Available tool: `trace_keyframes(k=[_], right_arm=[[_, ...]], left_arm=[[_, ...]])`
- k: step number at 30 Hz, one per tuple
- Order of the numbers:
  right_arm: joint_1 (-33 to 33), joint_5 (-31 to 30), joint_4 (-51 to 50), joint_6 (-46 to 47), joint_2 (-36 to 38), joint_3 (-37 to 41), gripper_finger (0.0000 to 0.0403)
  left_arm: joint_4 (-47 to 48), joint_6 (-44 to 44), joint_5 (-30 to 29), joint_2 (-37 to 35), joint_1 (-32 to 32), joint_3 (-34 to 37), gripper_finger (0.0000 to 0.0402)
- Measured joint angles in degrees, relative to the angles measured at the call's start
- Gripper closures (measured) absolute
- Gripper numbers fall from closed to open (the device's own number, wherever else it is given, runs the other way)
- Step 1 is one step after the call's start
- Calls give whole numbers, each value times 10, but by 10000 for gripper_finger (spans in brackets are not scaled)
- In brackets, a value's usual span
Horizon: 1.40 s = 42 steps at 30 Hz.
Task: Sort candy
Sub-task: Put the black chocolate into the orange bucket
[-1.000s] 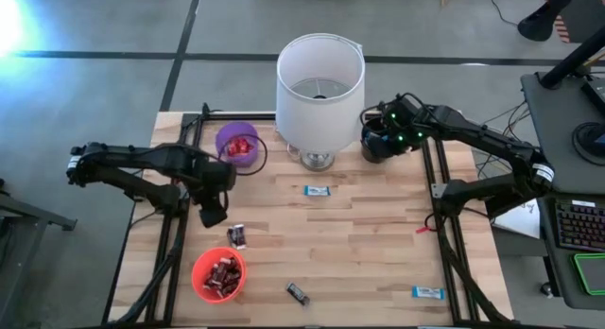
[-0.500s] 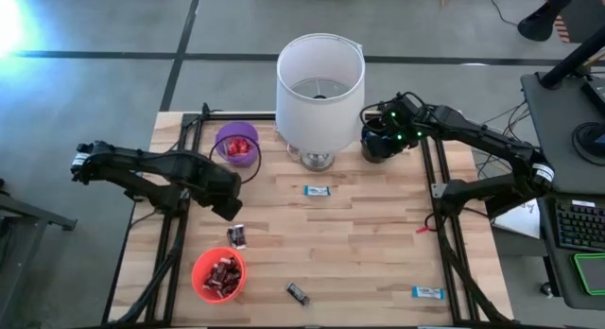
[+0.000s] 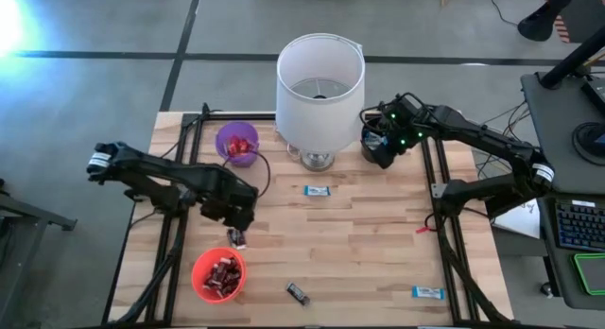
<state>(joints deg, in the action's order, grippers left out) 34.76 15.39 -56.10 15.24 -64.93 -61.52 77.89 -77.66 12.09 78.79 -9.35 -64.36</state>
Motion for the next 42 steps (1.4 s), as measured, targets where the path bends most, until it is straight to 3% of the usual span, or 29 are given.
trace_keyframes(k=[19,26,35,42], right_arm=[[0,-2,-7,-65,0,0,289],[0,-2,-10,-63,0,0,287],[0,-2,-34,-64,0,0,294],[0,-2,-33,-64,0,0,296]], left_arm=[[-80,-72,22,191,-36,0,253],[-80,-69,6,205,-37,17,253],[-181,-73,33,202,-37,74,267],[-185,-73,29,205,-37,92,285]])
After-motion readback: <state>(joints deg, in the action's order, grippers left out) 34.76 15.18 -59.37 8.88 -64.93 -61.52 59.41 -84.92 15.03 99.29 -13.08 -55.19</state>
